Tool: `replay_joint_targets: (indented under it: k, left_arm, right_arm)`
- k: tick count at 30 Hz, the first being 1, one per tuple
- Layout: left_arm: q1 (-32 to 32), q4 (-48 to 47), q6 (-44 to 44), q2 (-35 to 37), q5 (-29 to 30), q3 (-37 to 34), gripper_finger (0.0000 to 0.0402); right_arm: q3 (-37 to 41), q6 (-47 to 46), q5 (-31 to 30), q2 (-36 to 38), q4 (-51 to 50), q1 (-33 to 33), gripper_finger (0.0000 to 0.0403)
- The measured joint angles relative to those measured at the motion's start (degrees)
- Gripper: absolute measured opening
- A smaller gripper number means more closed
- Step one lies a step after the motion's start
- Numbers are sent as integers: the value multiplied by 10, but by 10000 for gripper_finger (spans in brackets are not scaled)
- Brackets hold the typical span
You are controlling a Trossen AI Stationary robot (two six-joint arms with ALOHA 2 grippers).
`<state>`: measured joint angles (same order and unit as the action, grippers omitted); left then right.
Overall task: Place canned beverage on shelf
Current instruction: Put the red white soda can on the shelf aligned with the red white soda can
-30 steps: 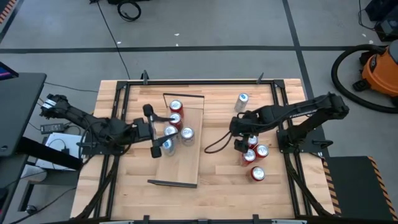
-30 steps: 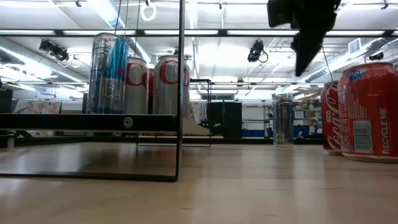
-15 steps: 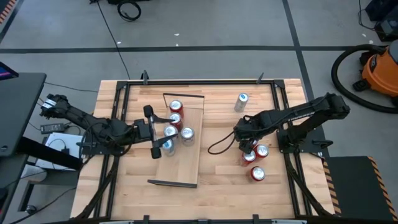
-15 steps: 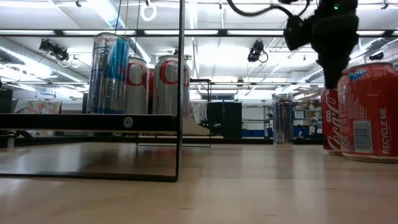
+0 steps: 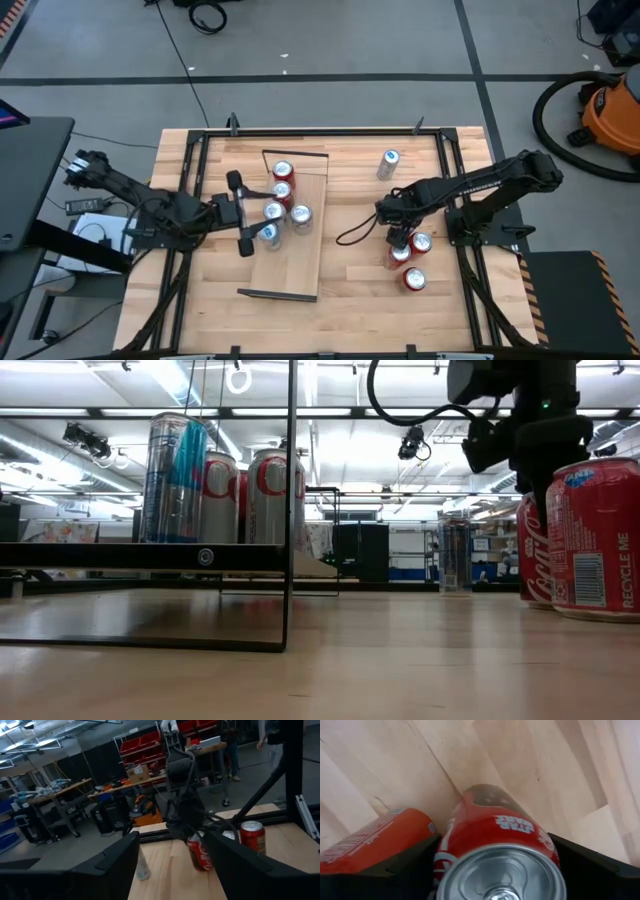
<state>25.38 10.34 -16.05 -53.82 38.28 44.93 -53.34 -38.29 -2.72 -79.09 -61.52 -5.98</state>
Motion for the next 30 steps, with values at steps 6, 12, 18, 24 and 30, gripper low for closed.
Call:
replay_joint_targets:
  k: [6, 12, 18, 24, 30]
  left_arm:
    - [6, -14, 12, 17, 0, 0, 249]
    - [2, -18, 14, 17, 0, 0, 249]
    - [2, -17, 15, 17, 0, 0, 249]
    - [2, -18, 15, 17, 0, 0, 249]
    - [2, -41, 25, 17, 0, 0, 249]
  right_arm:
    - [-9, 33, -2, -1, -4, 20, 317]
    - [-62, 73, -34, -3, 2, 35, 330]
    - [-142, 146, -38, -64, 9, 50, 331]
    - [-286, 268, -39, -179, -15, 61, 330]
    - [-419, 414, -66, -249, -22, 77, 330]
